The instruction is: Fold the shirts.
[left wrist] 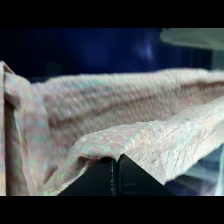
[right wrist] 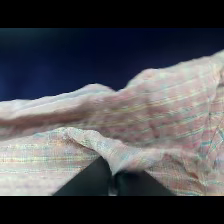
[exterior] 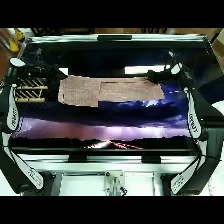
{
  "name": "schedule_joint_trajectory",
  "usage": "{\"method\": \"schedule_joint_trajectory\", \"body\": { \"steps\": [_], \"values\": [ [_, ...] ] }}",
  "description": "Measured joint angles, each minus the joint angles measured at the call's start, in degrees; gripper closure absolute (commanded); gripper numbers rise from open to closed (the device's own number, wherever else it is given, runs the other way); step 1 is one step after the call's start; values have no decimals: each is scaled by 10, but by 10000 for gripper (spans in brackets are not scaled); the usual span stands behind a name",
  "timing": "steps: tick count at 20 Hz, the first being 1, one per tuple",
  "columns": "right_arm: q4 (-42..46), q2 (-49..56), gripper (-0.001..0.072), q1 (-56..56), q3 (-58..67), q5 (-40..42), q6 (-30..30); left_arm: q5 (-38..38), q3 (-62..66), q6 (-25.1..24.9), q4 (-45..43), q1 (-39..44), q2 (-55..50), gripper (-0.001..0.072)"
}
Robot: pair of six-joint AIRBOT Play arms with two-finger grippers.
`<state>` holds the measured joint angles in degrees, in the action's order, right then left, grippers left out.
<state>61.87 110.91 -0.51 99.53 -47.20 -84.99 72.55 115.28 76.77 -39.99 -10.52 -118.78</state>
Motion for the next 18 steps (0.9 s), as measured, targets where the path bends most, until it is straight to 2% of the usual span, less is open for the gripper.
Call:
{"method": "schedule_joint_trajectory", "body": {
  "steps": [1, 3, 4, 5, 13, 18],
  "values": [
    [-2, 6, 165, 0, 3, 3, -3, -5, 4, 7, 5, 1, -10, -3],
    [-9, 10, 163, -2, 9, 1, 0, -7, 9, 21, 13, 2, -20, 0],
    [-12, 6, 45, -7, 10, -10, 11, -7, 10, 25, 17, 1, -21, 0],
    [-11, -2, 29, -15, 12, -20, 20, -3, 11, 29, 19, -3, -20, 0],
    [29, -14, 29, -121, 14, -221, 11, 82, 14, 24, 24, -32, 41, 2],
    [5, 15, 29, -122, 14, -216, 1, 108, 14, 11, 25, -14, 83, 2]
  ]
}}
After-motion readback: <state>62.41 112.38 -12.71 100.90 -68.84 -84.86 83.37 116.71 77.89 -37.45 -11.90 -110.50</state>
